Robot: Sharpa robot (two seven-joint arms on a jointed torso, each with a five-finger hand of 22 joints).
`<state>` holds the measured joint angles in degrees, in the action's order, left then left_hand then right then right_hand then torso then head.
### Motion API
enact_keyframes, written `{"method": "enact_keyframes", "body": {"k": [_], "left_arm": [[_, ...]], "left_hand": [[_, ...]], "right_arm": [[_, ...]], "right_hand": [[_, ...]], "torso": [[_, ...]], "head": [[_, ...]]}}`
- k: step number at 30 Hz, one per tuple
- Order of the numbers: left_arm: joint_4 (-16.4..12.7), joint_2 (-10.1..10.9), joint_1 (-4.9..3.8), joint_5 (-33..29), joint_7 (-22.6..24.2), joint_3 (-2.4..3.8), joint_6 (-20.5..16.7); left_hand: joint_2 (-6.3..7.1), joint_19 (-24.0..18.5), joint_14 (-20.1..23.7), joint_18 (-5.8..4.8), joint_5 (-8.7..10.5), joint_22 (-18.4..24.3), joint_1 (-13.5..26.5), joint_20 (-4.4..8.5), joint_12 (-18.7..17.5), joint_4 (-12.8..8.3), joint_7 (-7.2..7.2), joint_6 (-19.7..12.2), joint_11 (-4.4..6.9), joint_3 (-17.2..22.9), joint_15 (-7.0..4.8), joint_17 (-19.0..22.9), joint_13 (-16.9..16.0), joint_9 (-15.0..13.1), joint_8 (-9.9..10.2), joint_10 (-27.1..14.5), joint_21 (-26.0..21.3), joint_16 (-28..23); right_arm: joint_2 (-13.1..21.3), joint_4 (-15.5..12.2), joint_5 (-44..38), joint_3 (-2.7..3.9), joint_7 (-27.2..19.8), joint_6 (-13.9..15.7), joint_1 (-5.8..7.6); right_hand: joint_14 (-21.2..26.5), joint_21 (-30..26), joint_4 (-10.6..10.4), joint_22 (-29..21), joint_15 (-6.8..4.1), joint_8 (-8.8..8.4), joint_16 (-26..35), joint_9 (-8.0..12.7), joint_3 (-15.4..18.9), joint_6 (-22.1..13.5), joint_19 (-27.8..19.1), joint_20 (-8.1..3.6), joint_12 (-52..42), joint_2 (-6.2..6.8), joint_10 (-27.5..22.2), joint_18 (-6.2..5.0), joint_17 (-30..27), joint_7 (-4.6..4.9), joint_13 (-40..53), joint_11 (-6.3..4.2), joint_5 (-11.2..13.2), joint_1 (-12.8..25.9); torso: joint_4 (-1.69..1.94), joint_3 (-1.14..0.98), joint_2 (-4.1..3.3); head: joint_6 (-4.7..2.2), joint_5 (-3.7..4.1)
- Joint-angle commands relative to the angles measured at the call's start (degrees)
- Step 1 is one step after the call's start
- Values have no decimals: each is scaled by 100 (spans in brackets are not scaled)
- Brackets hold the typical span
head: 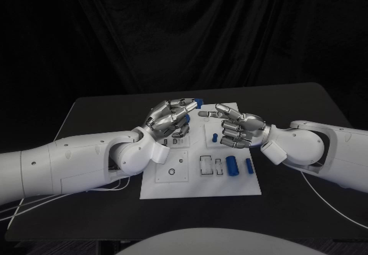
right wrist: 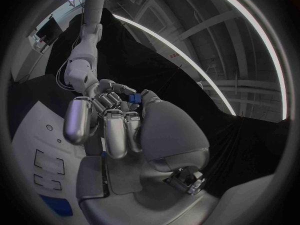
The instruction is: Assemble the parts on the task board
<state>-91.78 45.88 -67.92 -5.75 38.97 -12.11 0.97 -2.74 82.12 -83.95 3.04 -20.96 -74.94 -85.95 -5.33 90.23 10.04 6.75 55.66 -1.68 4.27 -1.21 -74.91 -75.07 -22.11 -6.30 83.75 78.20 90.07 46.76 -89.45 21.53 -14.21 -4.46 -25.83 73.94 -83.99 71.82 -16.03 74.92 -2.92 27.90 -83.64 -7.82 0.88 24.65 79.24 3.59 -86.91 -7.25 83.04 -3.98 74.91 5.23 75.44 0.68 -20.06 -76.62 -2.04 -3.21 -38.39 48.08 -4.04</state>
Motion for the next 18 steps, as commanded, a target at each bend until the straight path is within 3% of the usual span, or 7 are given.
{"method": "enact_keyframes", "body": {"k": [1, 18], "left_arm": [[13, -34, 12, -58, 643, 3, 204], [40, -107, 33, -58, 511, 3, 342]], "left_hand": [[-21, -42, -605, -12, 18, -1117, -31, -2, -23, 6, -13, 1, -34, -37, 26, -1509, -1493, -17, -15, 625, -29, -7], [-51, -66, -605, -5, 30, -1107, -88, -9, -23, 7, -1, -24, -44, -44, 34, -1509, -1493, -8, 0, 625, -63, -7]], "right_arm": [[-43, -6, 357, 5, -304, -21, -24], [-227, 42, 425, 5, -148, 22, -41]], "right_hand": [[-344, -21, -3, 509, -43, 64, -16, 8, 43, -65, -7, -45, 3, -18, 30, -96, 864, -8, 735, -64, 76, -62], [-332, -63, 111, 473, -86, 286, 9, -6, 36, -107, -36, -86, 15, -20, 8, -105, 834, -66, 704, -115, 145, -211]], "torso": [[6, 2, -3], [9, 10, -3]], "head": [[-2, 5], [2, 9]]}}
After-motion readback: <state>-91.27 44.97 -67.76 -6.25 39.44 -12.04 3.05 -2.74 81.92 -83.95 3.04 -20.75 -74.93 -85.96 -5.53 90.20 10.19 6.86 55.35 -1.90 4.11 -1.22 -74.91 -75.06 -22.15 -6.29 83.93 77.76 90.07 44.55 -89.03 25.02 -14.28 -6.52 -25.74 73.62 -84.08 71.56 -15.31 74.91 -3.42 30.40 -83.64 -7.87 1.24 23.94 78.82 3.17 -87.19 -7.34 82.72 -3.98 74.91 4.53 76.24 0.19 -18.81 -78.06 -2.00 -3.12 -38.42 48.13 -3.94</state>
